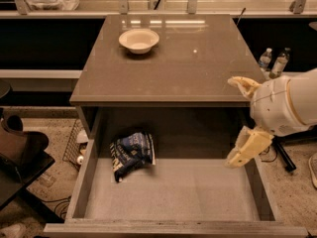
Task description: Pick blue chip bag from top drawer and place on counter
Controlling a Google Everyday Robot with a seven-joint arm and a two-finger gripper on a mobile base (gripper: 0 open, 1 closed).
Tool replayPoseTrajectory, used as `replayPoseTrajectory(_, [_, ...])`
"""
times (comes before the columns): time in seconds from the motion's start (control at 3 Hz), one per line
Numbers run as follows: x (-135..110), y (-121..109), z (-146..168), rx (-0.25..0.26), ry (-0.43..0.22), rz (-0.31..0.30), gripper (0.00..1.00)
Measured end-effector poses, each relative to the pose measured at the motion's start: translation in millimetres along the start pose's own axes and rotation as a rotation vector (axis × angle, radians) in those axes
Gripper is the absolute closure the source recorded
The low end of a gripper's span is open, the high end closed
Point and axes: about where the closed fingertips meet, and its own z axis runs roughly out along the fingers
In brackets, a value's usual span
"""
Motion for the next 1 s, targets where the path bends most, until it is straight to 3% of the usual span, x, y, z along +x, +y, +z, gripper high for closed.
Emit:
replayPoseTrajectory(0.33, [-5.3, 3.0, 22.5, 0.041, -0.068, -0.099, 0.0])
replayPoseTrajectory(0.67, [-8.5, 2.2, 23.1, 0.05, -0.071, -0.147, 0.0])
replayPoseTrajectory(1.0, [-9.2, 4.2, 28.8, 0.045, -0.074, -0.14, 0.0])
